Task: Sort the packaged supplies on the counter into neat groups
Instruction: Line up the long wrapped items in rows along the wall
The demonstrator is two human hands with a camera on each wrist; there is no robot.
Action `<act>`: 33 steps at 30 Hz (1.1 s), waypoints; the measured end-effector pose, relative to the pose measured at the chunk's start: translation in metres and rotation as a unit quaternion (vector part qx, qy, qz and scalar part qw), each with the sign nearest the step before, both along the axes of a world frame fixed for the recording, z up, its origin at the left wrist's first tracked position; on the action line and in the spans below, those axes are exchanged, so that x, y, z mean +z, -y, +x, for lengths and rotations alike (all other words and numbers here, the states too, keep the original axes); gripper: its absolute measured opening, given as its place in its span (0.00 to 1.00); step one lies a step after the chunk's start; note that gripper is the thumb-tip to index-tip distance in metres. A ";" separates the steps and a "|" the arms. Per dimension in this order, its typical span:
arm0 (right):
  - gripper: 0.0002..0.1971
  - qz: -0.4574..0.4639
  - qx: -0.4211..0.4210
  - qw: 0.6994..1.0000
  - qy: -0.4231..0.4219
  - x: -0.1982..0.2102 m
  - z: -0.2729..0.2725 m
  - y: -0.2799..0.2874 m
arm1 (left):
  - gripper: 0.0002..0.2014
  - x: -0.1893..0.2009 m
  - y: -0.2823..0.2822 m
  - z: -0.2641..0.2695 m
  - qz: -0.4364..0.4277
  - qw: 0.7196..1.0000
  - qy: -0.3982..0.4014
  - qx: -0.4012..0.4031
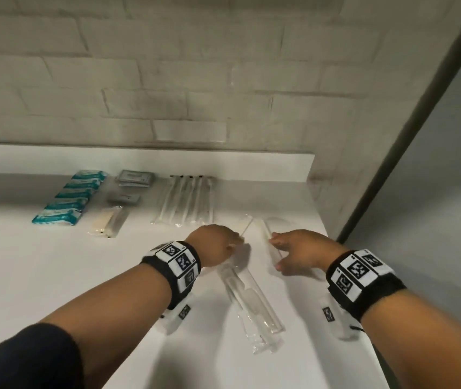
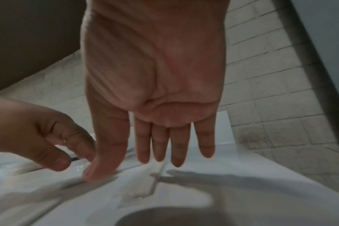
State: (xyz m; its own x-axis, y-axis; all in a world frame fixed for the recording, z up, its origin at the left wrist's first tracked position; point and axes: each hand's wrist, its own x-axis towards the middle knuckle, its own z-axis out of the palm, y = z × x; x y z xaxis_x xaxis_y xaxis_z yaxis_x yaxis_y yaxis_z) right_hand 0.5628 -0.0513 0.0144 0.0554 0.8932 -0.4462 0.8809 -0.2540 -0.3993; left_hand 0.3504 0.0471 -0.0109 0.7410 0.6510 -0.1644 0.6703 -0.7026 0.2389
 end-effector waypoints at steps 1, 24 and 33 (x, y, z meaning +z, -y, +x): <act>0.36 -0.006 0.027 0.998 0.047 -0.001 0.000 -0.004 | 0.20 -0.001 -0.001 0.003 0.006 0.999 -0.030 -0.025; 0.27 0.046 0.092 0.974 0.203 -0.034 -0.012 -0.122 | 0.31 -0.005 -0.096 0.065 0.104 0.973 -0.198 0.054; 0.23 0.067 0.063 0.975 0.201 -0.036 -0.020 -0.120 | 0.30 -0.004 -0.095 0.064 0.089 0.974 -0.198 0.059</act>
